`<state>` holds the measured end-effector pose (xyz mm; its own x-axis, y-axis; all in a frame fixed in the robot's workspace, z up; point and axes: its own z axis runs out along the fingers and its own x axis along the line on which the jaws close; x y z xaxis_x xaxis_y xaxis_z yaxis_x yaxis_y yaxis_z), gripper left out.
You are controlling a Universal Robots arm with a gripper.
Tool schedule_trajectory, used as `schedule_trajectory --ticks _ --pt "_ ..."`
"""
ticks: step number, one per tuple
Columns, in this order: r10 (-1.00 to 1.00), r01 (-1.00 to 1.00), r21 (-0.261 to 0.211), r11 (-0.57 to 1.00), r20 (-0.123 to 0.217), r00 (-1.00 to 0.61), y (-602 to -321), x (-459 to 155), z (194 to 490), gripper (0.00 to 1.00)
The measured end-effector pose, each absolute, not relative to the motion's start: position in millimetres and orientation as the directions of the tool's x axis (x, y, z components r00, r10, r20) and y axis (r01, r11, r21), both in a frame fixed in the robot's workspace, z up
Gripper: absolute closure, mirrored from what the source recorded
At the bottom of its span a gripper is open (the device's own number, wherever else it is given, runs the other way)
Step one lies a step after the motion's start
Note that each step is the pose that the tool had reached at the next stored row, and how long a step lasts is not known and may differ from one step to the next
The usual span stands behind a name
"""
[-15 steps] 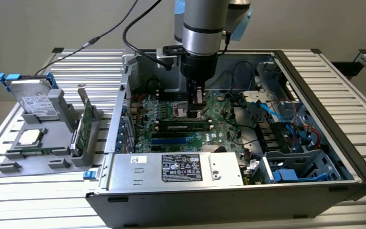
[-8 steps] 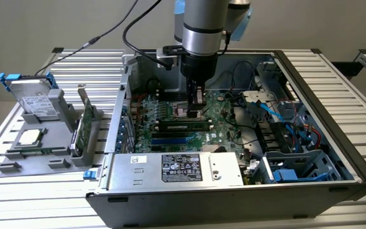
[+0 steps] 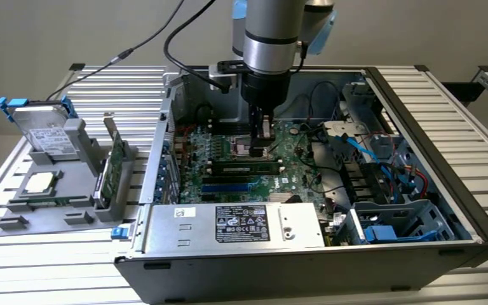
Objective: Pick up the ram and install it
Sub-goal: 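Press down the ram until it locks into place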
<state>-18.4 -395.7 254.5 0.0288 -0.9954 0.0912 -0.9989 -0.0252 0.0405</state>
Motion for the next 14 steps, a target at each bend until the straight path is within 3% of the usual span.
schedule_trajectory --ticks 14 --pt "-0.995 -0.999 0.044 -0.026 0.091 0.030 -395.7 -5.0 238.1 0.90"
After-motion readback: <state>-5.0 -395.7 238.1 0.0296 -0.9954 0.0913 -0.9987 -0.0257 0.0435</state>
